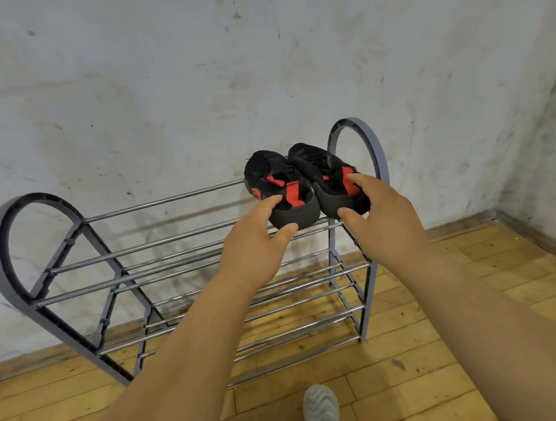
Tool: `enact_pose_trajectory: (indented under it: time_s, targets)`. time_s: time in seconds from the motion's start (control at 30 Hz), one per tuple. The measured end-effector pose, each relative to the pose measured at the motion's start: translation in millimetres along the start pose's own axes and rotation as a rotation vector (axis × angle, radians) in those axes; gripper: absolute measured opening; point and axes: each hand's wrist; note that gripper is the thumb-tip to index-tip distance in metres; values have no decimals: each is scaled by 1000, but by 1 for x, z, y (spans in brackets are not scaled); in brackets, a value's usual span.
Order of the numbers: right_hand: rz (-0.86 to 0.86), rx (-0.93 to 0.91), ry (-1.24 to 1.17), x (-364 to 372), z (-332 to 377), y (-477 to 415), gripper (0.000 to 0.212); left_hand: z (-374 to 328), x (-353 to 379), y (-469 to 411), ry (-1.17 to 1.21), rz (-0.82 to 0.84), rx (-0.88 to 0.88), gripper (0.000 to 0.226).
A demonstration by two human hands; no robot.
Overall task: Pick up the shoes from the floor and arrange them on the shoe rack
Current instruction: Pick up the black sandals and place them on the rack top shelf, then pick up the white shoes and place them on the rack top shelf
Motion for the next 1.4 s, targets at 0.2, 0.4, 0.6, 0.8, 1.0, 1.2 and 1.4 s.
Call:
enact_pose_trajectory:
  time_s: [0.2, 0.4, 0.6, 0.8, 1.0, 1.2, 1.4]
  targets:
    - [16, -17, 30, -2, 2, 1, 57, 1, 3, 3, -92, 8, 79, 65]
    - [11, -31, 121, -14, 3, 26, 57, 10, -6, 35, -277, 94, 204, 77]
    - [385, -150, 190, 1, 11, 79, 56, 46, -32, 100, -484, 335, 229, 82]
    - [934, -230, 349, 52, 3, 117, 72, 113, -24, 157, -524, 655, -12, 84]
    - [1198, -73, 390, 136, -27, 144, 77, 185, 15, 185, -576, 866, -145, 90]
    - [1222, 157, 298, 232, -83, 176, 71, 238, 122, 240, -244, 888, -402, 91]
    - [1173, 251, 175, 290, -124, 197, 66, 279, 181, 291, 130, 880, -691, 97]
Point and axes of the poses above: each hand's wrist, its own y-axis away from the middle knuckle, its own x-axis out of the palm, z = x × y, and after that the axes turned 10 degrees about y, right-handed
